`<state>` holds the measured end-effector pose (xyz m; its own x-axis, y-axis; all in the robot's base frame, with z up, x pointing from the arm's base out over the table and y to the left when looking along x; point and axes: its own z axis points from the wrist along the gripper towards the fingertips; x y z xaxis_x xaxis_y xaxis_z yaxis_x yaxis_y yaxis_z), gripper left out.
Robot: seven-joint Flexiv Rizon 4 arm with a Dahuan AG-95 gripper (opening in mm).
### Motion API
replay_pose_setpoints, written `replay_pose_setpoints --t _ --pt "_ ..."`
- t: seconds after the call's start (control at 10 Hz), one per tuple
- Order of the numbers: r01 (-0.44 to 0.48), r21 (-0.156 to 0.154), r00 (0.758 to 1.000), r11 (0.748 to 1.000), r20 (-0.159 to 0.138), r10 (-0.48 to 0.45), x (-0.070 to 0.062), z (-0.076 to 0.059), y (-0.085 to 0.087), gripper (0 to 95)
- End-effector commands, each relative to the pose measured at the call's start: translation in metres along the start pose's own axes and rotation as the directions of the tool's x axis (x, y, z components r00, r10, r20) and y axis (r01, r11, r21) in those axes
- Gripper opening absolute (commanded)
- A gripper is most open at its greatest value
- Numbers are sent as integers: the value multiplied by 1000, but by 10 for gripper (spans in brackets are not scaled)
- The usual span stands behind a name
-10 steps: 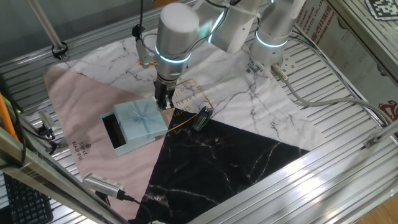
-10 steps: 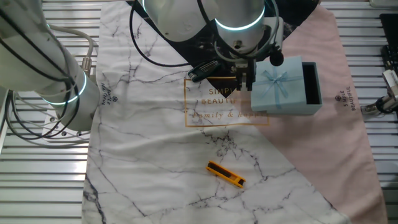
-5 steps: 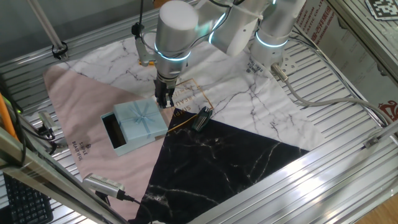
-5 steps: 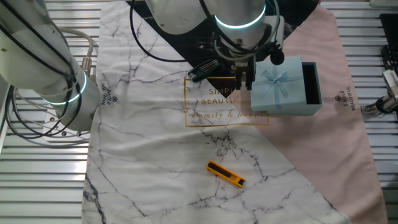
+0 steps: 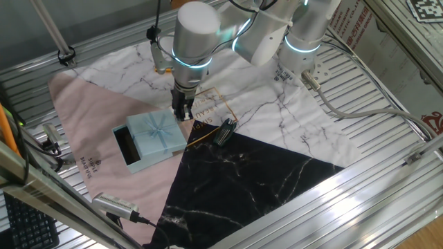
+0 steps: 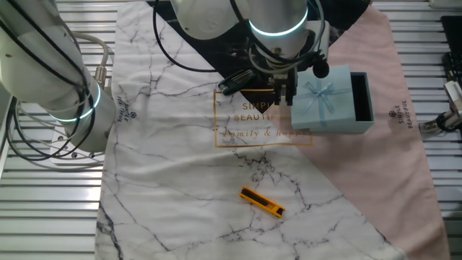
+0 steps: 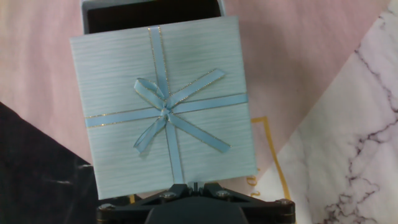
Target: Slide the outer casing onto the gift box
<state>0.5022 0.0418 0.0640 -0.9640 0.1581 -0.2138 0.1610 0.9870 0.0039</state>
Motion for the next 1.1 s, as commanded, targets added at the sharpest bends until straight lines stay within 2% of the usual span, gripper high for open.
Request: replay_pose_setpoints --t 0.1,0.9,1.1 --pt "7 -5 1000 1000 -2 -7 1 -1 0 0" --pt "2 -5 1000 1000 -3 -2 1 -1 0 0" --pt "32 -1 999 999 -3 -32 0 -3 0 0"
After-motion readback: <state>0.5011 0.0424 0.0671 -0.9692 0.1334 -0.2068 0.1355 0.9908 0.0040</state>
